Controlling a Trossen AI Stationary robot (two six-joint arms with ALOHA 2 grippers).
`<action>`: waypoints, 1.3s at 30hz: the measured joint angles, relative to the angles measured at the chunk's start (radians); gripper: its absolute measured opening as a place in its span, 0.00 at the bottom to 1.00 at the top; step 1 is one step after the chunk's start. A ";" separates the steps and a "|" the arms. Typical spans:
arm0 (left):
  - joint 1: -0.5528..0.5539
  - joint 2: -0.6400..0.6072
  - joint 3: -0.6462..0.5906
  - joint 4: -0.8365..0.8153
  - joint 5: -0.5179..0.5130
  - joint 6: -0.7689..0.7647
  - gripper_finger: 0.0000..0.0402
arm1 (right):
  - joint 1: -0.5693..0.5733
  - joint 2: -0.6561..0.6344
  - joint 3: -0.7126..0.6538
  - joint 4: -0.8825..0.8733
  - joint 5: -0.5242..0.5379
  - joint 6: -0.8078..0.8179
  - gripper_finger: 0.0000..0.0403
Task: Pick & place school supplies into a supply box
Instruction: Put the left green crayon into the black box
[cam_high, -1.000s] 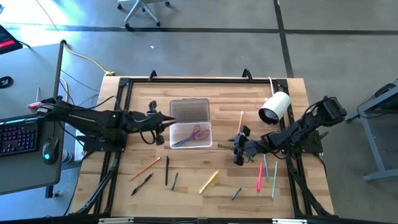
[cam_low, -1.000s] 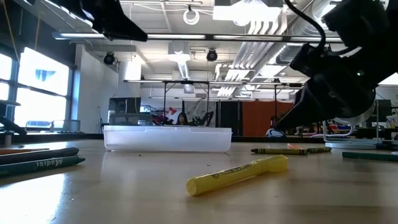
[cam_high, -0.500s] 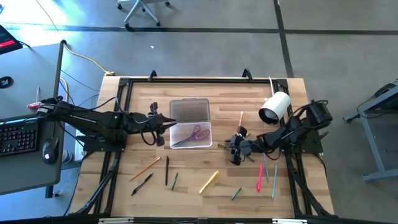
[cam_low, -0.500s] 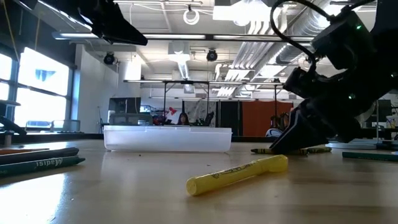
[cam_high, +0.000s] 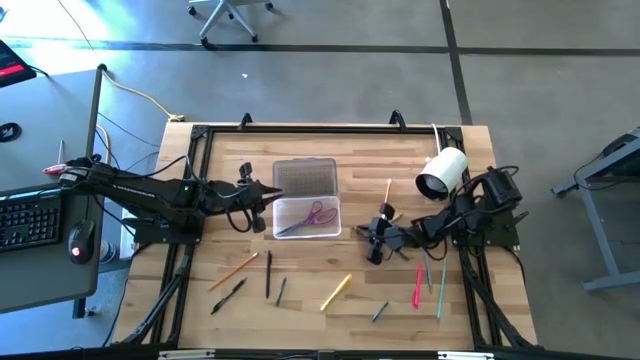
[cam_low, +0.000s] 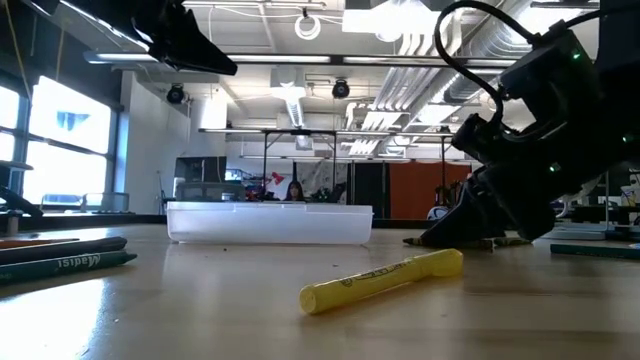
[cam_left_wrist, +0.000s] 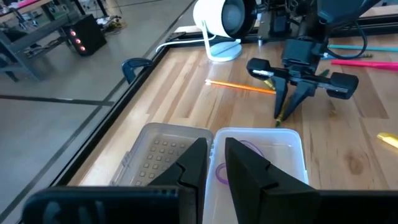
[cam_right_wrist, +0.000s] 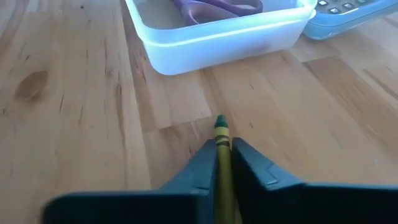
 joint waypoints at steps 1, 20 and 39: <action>0.000 0.000 0.000 0.000 0.000 0.000 0.23 | 0.000 0.000 0.002 0.013 -0.004 0.001 0.03; 0.000 0.023 0.001 0.004 -0.017 0.019 0.23 | -0.058 -0.283 0.244 -0.114 -0.155 -0.247 0.02; 0.000 0.023 0.001 0.000 -0.018 0.018 0.23 | -0.276 0.199 0.784 -0.512 -0.540 -0.348 0.06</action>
